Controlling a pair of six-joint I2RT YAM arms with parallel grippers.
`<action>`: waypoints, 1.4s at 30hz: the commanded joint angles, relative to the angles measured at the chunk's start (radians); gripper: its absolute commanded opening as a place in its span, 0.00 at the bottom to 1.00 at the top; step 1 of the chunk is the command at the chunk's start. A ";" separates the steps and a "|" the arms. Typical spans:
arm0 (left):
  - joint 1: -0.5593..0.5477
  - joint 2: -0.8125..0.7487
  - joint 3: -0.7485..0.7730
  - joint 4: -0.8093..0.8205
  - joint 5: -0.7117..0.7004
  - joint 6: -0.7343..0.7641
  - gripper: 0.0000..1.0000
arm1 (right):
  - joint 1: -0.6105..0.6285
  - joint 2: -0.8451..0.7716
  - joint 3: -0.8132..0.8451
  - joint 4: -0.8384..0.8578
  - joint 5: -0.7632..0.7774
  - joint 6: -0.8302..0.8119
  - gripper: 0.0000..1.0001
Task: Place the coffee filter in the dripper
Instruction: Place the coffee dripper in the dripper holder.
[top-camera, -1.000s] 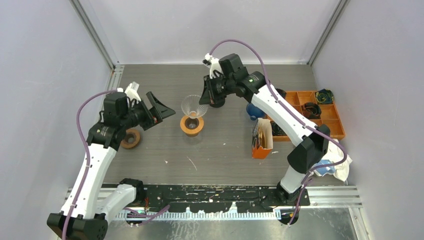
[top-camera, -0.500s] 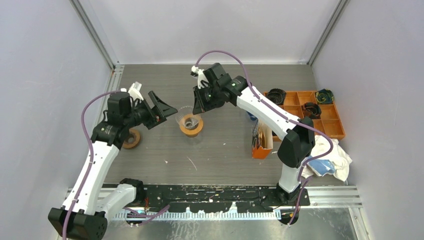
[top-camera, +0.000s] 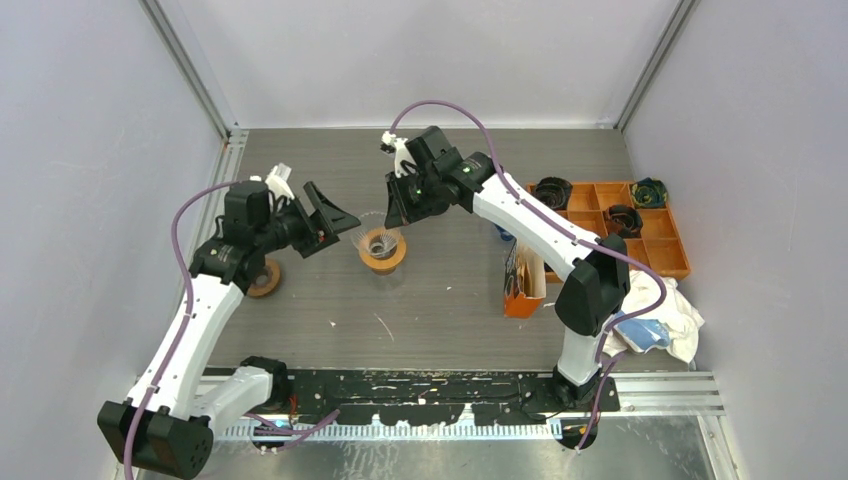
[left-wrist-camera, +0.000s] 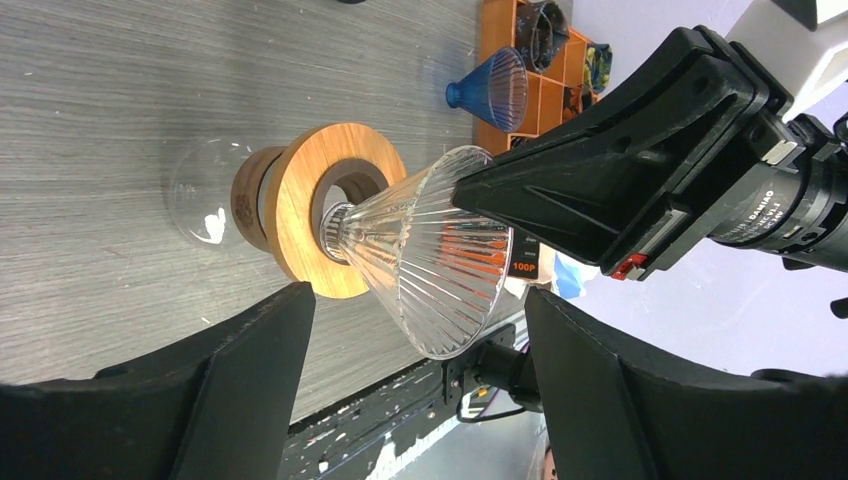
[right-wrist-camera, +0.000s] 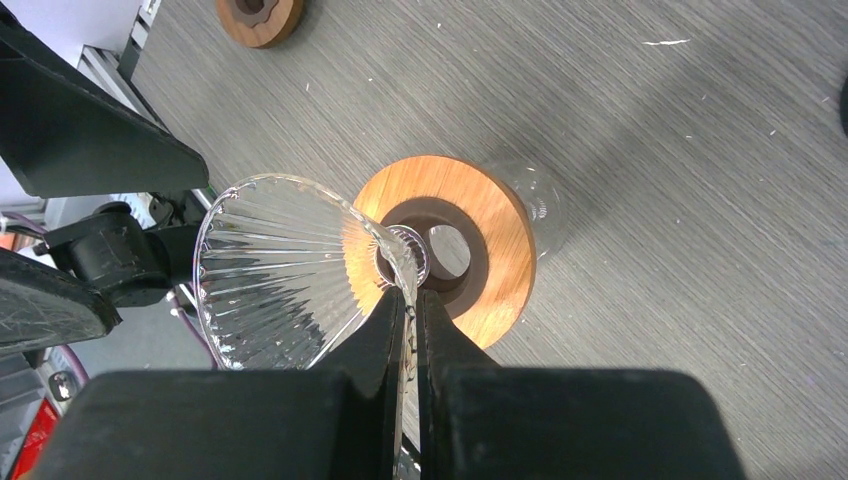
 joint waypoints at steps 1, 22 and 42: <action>-0.013 -0.002 0.000 0.069 -0.008 -0.009 0.79 | 0.001 -0.065 0.021 0.058 0.027 -0.007 0.01; -0.066 0.020 -0.009 0.089 -0.052 -0.024 0.70 | 0.001 -0.086 -0.056 0.110 0.060 0.006 0.01; -0.072 0.112 -0.029 0.116 -0.075 -0.020 0.56 | 0.001 -0.023 -0.105 0.159 0.051 -0.005 0.01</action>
